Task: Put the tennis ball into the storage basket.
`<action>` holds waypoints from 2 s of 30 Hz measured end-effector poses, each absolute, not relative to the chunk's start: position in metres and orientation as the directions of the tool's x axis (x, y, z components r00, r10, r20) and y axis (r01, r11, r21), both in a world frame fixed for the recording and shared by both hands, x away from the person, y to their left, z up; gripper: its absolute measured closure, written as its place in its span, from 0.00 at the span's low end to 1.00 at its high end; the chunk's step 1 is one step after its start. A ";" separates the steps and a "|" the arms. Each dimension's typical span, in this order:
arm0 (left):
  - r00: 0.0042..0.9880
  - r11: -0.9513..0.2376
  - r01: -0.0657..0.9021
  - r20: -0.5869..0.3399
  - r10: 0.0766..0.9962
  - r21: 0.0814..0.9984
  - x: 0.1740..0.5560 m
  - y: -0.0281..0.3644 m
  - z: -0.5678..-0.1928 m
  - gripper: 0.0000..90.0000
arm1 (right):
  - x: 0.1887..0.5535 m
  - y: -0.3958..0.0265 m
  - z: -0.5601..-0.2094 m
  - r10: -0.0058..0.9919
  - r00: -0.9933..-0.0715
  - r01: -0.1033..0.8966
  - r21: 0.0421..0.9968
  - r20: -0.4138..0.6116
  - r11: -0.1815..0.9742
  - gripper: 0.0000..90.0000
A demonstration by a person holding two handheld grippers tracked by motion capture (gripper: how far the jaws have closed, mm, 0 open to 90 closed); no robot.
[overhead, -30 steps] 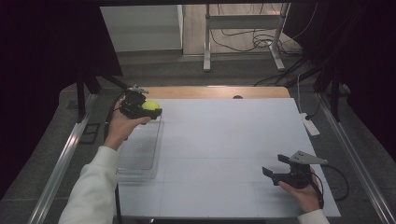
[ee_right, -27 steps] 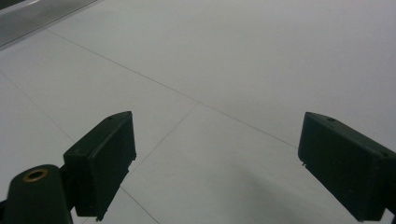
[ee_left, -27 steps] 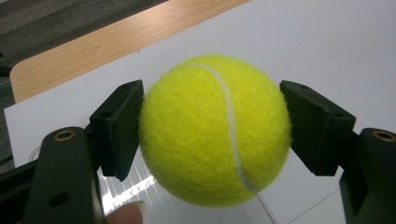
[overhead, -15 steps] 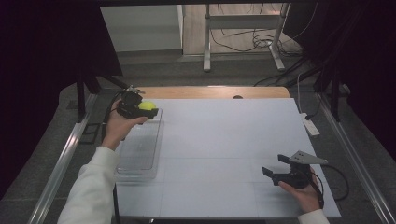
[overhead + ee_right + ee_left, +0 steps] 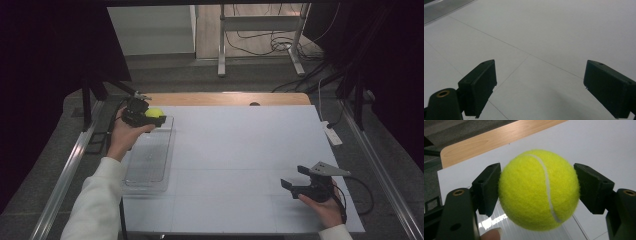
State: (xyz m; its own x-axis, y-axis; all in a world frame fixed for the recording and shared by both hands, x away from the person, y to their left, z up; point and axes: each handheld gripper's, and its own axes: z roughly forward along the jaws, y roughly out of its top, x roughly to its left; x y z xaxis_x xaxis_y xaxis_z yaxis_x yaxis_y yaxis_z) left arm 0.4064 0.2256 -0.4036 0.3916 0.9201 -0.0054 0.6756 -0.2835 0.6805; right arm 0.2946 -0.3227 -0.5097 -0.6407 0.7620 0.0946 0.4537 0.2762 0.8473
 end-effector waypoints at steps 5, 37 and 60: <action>0.383 -0.279 0.679 -0.004 0.924 0.679 0.408 0.228 -0.406 0.29 | 0.295 -0.323 -0.510 0.762 -0.641 0.454 0.847 0.096 0.275 0.13; 0.309 -0.246 0.718 0.018 0.951 0.651 0.419 0.247 -0.426 0.29 | 0.295 -0.323 -0.510 0.762 -0.640 0.456 0.845 0.094 0.279 0.13; 0.292 -0.237 0.739 0.018 0.956 0.631 0.425 0.250 -0.439 0.29 | 0.295 -0.323 -0.511 0.763 -0.640 0.460 0.842 0.094 0.282 0.13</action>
State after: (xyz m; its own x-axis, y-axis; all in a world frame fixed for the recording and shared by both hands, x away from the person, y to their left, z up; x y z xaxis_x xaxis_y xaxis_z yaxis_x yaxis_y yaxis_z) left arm 0.4252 0.2500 -0.4388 0.2918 0.9563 0.0176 0.7389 -0.2371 0.6307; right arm 0.2952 -0.3228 -0.5114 -0.6397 0.7629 0.0937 0.4601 0.2824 0.8418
